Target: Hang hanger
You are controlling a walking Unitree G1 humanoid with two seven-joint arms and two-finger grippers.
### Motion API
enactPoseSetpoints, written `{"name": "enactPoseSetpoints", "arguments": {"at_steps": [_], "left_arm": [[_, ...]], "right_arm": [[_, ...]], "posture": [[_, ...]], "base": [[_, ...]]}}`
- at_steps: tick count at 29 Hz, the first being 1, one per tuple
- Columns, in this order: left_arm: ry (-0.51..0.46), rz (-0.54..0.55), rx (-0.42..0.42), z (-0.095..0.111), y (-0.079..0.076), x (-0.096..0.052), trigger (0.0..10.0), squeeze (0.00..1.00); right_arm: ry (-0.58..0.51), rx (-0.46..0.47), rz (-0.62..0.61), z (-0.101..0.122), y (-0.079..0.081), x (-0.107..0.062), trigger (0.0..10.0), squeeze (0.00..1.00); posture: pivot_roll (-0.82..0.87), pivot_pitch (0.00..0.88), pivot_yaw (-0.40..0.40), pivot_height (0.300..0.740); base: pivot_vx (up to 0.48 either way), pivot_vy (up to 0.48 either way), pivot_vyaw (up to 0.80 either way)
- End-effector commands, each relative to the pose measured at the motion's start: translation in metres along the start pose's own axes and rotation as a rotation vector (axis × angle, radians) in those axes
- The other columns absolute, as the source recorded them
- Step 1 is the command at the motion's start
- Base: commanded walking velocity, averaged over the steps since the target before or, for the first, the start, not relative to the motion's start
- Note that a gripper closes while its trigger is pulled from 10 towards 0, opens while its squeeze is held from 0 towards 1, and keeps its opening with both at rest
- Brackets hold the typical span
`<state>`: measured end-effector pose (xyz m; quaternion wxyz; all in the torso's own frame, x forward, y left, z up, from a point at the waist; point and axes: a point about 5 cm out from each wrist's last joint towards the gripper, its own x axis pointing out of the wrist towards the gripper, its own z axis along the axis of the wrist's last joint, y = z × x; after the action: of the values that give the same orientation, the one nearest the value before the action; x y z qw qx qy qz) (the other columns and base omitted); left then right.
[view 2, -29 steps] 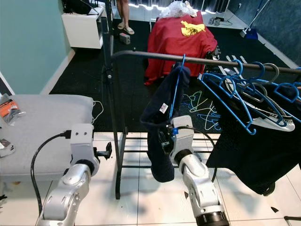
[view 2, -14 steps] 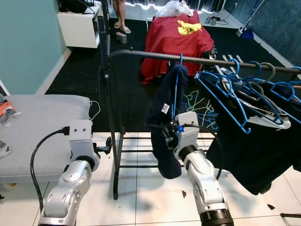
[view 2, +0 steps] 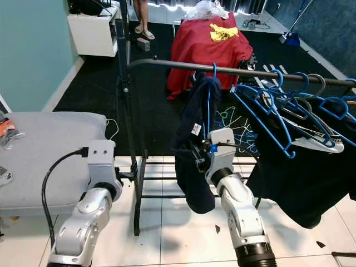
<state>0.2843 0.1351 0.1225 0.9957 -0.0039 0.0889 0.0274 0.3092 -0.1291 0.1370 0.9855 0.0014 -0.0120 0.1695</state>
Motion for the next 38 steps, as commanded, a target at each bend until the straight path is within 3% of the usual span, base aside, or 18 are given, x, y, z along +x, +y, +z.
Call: {"name": "enactPoseSetpoints", "arguments": {"at_steps": [1, 36, 38], "left_arm": [[0.008, -0.013, 0.011, 0.0003, -0.0023, -0.0014, 10.0, 0.00], [0.015, -0.011, -0.002, 0.0026, -0.0010, 0.0006, 10.0, 0.00], [0.041, -0.004, -0.031, 0.0009, -0.0011, 0.0007, 10.0, 0.00]], "right_arm": [[0.017, 0.011, -0.021, -0.0062, -0.0038, -0.0031, 10.0, 0.00], [0.010, -0.007, -0.018, -0.0033, -0.0049, -0.0041, 10.0, 0.00], [0.009, -0.011, -0.017, -0.0029, -0.0050, -0.0042, 10.0, 0.00]], "posture": [[-0.02, 0.106, -0.108, 0.740], [-0.03, 0.107, -0.101, 0.740], [-0.03, 0.105, -0.102, 0.740]], "base": [[0.000, -0.480, 0.00], [0.000, -0.480, 0.00], [0.000, -0.240, 0.00]]}}
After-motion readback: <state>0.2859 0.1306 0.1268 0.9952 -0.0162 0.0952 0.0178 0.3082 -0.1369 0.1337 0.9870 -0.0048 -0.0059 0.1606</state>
